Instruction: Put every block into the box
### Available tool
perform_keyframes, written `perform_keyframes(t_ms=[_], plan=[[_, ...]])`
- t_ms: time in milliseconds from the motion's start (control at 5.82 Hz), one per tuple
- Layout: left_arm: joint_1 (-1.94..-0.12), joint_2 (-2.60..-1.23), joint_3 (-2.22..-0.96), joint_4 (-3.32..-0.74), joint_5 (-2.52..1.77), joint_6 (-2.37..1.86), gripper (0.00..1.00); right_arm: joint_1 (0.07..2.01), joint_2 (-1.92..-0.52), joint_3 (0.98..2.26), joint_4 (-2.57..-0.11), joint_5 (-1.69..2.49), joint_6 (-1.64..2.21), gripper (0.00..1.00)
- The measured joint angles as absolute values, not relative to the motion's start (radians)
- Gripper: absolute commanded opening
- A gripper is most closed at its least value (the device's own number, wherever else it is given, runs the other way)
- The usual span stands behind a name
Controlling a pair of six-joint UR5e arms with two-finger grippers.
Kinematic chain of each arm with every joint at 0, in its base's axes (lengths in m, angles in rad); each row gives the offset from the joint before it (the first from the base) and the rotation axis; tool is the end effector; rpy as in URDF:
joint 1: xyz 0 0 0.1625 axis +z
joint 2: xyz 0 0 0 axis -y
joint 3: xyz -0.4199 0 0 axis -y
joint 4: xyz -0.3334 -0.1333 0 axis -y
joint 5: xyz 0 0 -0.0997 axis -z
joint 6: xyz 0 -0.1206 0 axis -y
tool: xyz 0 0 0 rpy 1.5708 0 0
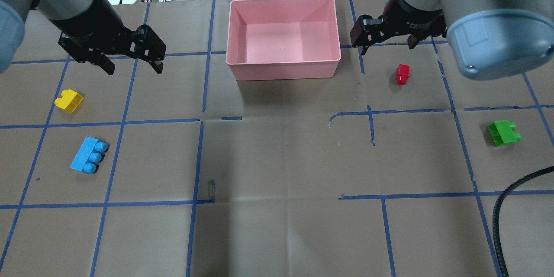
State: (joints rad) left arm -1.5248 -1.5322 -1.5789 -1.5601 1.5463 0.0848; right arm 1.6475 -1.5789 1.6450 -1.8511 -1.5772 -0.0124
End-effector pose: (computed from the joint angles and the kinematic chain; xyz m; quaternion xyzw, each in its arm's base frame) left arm -0.1167 -0.4274 0.4759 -0.0196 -0.9995 0.0213 0.0109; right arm 0.1668 -0.4408 0.4637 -0.0439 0.9933 -0.1069 0.0003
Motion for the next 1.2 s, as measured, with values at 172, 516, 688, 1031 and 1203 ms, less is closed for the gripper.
perform_keyframes(t_ms=[172, 516, 688, 1031, 1203], plan=[[-1.525, -1.531, -1.579, -1.56, 1.546, 0.085, 0.98, 1.648, -1.577, 1.645, -1.851, -1.577, -0.013, 1.0], [-1.524, -1.529, -1.579, -1.56, 1.547, 0.086, 0.98, 1.648, -1.571, 1.645, -1.853, -1.58, -0.014, 1.0], [-1.524, -1.529, -1.578, -1.56, 1.547, 0.086, 0.98, 1.648, -1.569, 1.649, -1.854, -1.58, -0.013, 1.0], [-1.523, -1.526, -1.579, -1.563, 1.547, 0.093, 0.98, 1.651, -1.568, 1.655, -1.85, -1.572, -0.015, 1.0], [-1.514, -1.525, -1.581, -1.566, 1.55, 0.108, 0.98, 1.652, -1.567, 1.657, -1.848, -1.57, -0.015, 1.0]])
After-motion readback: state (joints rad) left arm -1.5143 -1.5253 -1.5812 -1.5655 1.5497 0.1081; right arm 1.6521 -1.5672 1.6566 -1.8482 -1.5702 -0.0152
